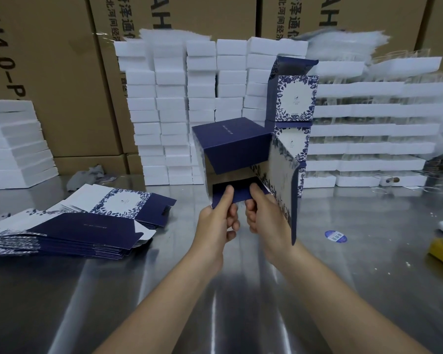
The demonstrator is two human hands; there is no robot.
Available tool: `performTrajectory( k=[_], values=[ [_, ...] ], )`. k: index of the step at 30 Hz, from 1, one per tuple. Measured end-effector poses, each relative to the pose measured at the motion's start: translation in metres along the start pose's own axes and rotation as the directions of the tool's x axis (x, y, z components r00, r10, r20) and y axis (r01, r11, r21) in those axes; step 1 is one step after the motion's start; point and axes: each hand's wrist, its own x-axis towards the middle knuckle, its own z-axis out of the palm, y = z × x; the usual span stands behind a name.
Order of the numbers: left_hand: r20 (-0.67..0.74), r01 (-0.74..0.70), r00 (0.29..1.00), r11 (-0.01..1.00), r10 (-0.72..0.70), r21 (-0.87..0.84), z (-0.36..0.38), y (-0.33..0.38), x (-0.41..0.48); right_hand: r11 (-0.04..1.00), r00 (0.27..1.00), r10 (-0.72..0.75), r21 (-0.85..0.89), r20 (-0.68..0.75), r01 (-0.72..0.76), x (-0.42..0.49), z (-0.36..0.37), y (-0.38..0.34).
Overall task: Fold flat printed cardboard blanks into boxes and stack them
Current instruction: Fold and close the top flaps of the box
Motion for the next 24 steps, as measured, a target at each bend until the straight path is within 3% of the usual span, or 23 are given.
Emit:
performTrajectory(
  k=[5,11,16,22,24],
  values=[
    [-0.004,-0.002,1.0,1.0,0.002,0.003,-0.001,0.0,0.002,0.998,0.998,-0.056,-0.036,0.019,0.057,-0.001,0.003,0.0],
    [0.033,-0.022,0.999,0.997,0.02,0.068,0.0,0.0,0.001,0.997,0.996,0.081,-0.007,0.036,-0.081,0.0,0.001,0.002],
    [0.014,-0.061,0.998,0.994,0.06,0.093,0.002,-0.007,0.005,1.0,0.995,-0.018,-0.008,0.095,0.019,0.004,0.005,0.009],
    [-0.096,-0.01,0.995,1.0,0.012,0.016,-0.01,0.004,0.015,0.988,0.959,-0.066,-0.117,0.275,0.102,0.012,0.0,0.013],
    [-0.127,-0.01,0.992,1.0,0.009,-0.003,-0.016,0.008,0.018,0.963,0.949,-0.075,-0.226,0.307,0.149,0.011,-0.002,0.01]
  ],
)
